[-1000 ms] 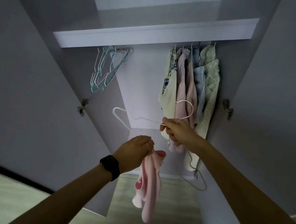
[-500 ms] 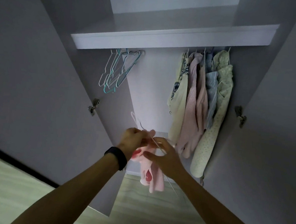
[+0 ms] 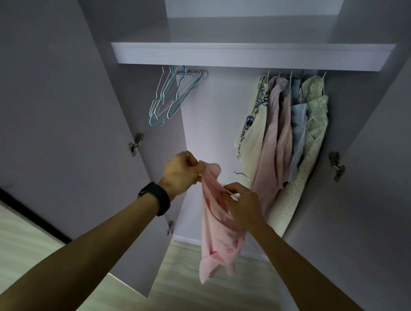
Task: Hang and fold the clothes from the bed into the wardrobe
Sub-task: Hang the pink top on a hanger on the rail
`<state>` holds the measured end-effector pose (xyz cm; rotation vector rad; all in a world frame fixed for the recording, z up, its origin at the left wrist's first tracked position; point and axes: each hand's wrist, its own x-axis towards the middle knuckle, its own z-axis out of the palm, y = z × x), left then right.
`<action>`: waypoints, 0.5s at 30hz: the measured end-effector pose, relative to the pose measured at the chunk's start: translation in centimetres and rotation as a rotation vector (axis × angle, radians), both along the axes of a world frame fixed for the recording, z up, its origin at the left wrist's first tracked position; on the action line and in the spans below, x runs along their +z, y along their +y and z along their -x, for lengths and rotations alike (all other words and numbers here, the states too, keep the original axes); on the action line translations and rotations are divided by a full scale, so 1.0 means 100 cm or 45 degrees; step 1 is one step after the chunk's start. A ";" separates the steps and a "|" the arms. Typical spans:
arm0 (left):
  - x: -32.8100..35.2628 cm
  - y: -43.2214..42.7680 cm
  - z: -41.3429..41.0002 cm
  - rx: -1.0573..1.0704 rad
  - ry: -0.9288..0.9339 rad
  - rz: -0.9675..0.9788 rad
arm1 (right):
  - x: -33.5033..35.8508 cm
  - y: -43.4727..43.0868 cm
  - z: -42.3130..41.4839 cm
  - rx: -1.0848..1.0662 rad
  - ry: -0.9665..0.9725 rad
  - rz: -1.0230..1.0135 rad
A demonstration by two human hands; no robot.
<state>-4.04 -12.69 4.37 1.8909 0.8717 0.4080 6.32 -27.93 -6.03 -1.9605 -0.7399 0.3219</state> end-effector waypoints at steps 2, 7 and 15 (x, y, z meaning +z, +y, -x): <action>0.000 0.007 0.005 0.006 -0.065 0.103 | 0.001 -0.003 -0.006 -0.003 -0.038 0.060; 0.004 0.007 0.012 -0.329 -0.102 0.350 | 0.010 0.000 -0.020 -0.019 0.086 0.050; 0.046 0.014 -0.003 -0.469 0.152 -0.398 | 0.040 -0.002 -0.028 -0.143 0.202 -0.094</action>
